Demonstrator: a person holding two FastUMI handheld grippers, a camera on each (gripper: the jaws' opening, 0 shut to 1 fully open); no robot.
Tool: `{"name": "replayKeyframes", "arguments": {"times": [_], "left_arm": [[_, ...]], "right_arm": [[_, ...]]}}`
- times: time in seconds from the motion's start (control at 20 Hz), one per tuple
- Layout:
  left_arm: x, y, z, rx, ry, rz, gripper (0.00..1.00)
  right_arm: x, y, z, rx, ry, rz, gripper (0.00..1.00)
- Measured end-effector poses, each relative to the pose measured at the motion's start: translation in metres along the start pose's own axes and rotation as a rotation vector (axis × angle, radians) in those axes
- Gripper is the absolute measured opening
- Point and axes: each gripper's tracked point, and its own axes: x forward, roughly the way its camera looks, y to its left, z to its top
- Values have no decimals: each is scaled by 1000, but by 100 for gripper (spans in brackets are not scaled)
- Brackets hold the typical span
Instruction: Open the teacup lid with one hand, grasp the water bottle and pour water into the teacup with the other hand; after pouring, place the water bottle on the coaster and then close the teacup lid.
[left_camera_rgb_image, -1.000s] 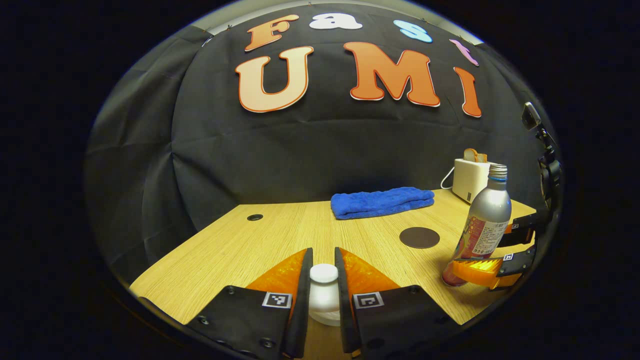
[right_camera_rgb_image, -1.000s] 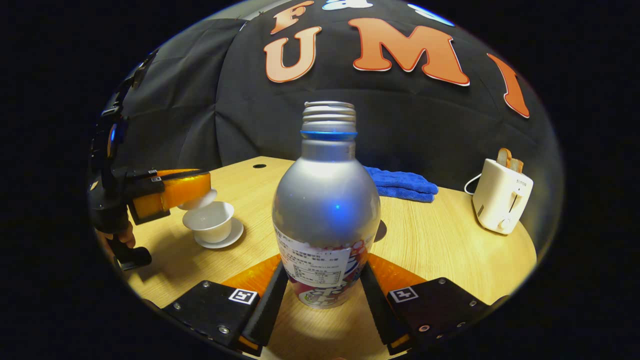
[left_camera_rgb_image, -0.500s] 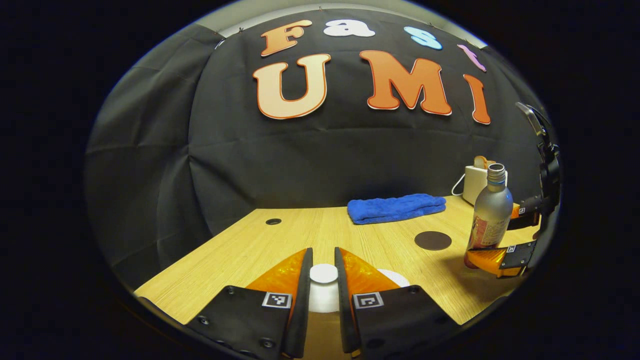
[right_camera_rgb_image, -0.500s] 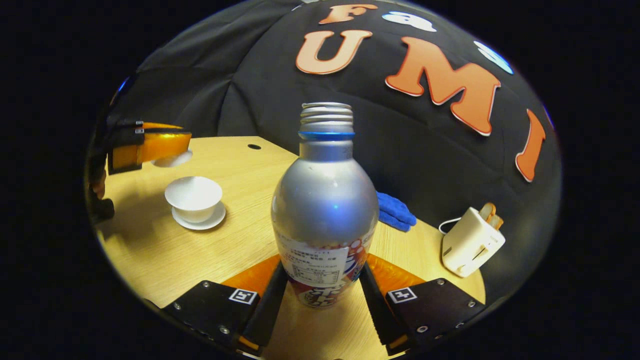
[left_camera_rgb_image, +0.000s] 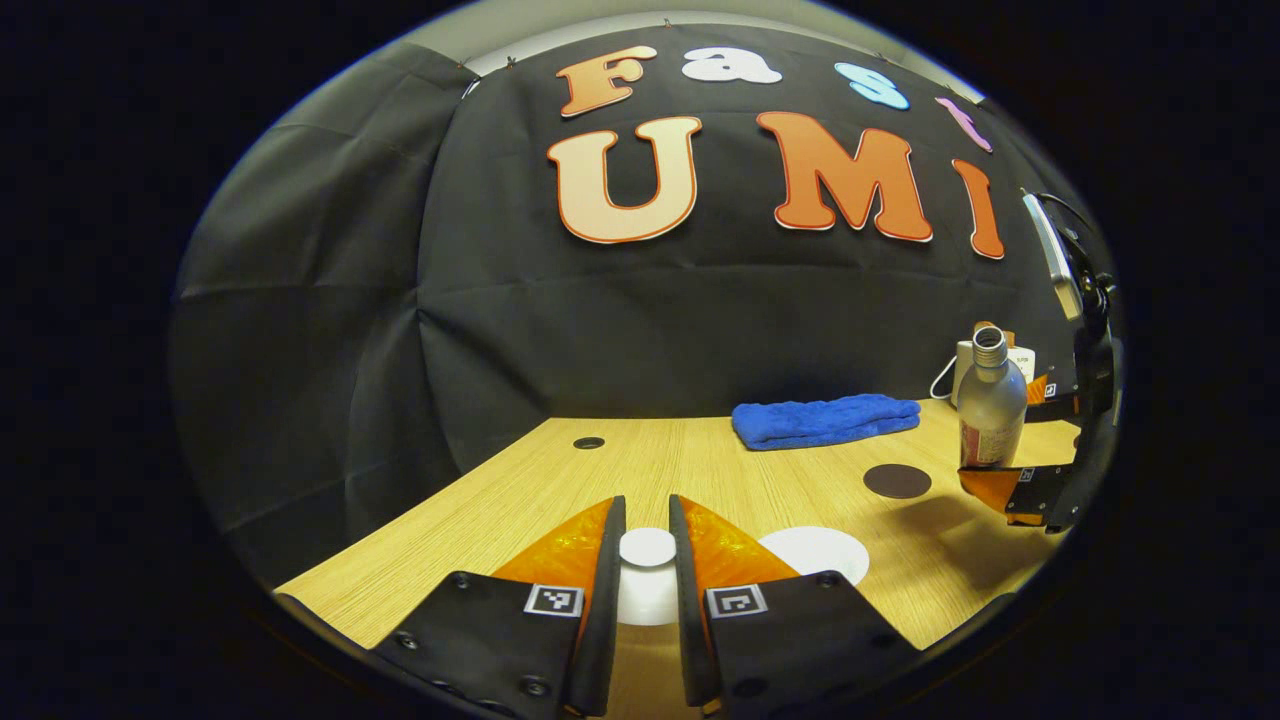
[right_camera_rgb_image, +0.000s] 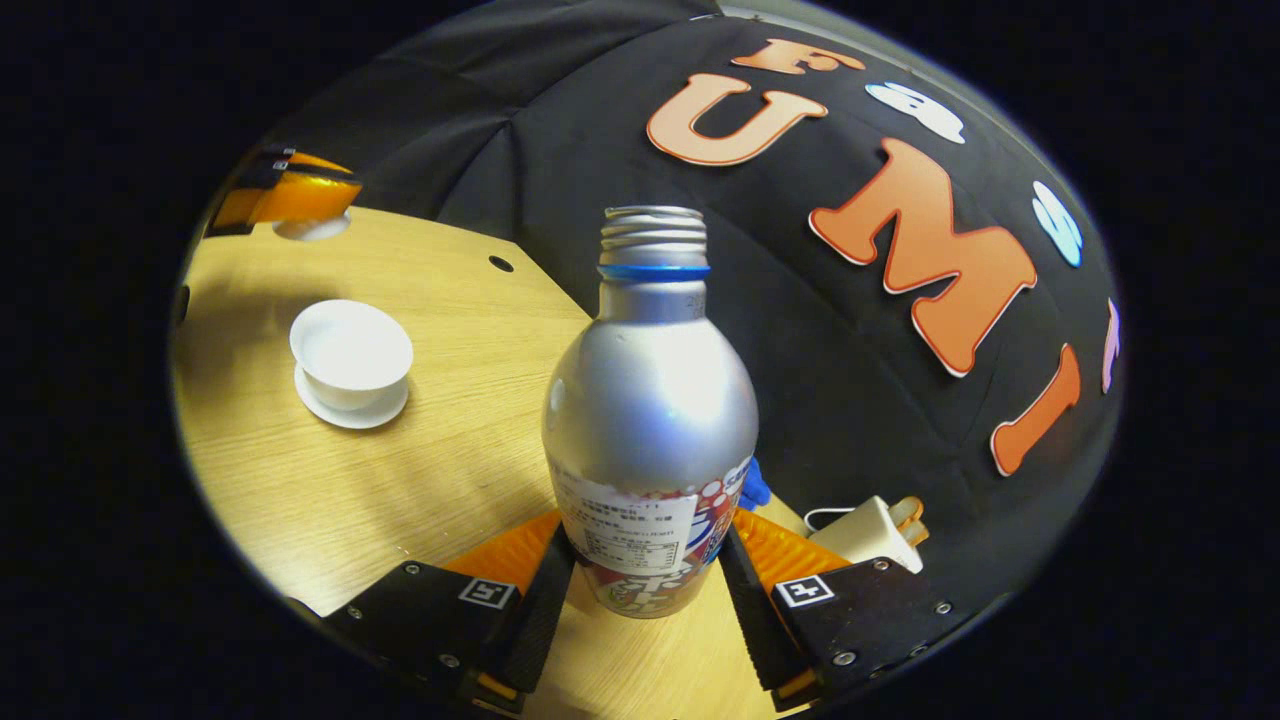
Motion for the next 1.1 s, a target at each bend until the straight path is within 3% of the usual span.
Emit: {"name": "replayKeyframes", "arguments": {"times": [0.15, 0.2, 0.4, 0.9, 1.1], "left_arm": [[-2, 7, -1, -5, -1, 9, 27], [-2, 10, -2, -7, -3, 14, 31], [-4, 21, -6, -27, 3, 32, 31], [-6, 45, -15, -50, 17, 64, 31], [-5, 51, -18, -61, 20, 71, 31]], "right_arm": [[2, 0, 12, -88, -15, -27, 79], [2, 0, 15, -125, -24, -35, 79], [2, -4, 25, -275, -58, -88, 79], [5, 3, 49, -486, -122, -155, 79], [14, 0, 62, -607, -146, -220, 79]]}}
